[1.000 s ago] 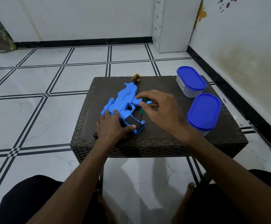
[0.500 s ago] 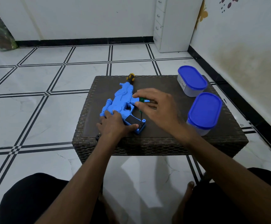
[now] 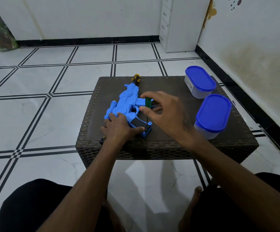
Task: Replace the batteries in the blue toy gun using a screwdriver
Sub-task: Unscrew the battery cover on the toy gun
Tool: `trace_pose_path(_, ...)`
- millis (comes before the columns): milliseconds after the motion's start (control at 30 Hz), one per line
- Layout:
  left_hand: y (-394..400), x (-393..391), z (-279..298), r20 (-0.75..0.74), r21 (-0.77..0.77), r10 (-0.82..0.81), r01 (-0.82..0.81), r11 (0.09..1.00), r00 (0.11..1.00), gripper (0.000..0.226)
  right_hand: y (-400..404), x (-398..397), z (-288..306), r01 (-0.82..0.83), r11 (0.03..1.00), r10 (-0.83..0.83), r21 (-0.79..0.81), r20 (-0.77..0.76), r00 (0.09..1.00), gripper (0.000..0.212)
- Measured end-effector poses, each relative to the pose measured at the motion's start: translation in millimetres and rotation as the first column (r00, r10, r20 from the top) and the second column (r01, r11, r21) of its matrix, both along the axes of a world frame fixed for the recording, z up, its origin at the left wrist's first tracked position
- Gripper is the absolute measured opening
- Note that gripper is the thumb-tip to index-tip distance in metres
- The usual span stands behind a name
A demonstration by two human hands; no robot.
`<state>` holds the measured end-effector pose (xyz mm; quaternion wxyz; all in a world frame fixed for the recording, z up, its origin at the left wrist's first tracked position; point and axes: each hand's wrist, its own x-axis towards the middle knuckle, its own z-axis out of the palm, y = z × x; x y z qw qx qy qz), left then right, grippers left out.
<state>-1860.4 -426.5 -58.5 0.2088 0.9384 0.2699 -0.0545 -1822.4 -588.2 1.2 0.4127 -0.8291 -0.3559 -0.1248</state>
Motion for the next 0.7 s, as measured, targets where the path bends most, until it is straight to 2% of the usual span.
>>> trace_pose_path(100,0,0,-1,0.019,-0.012,0.000,0.000,1.000,1.000,0.098,-2,1,-1,0.034,0.999,-0.034,0.020,0.002,0.999,0.022)
trace_pose_path(467,-1,-2,1,0.008,-0.015,0.003,-0.003,1.000,1.000,0.100,-9,-1,8,0.058,0.996,-0.056,0.075,-0.034,0.998,0.023)
trace_pose_path(700,-1,-2,1,0.000,-0.013,-0.001,0.001,1.000,1.000,0.101,-9,0,4,0.060,0.997,-0.059,0.044,-0.028,0.998,0.023)
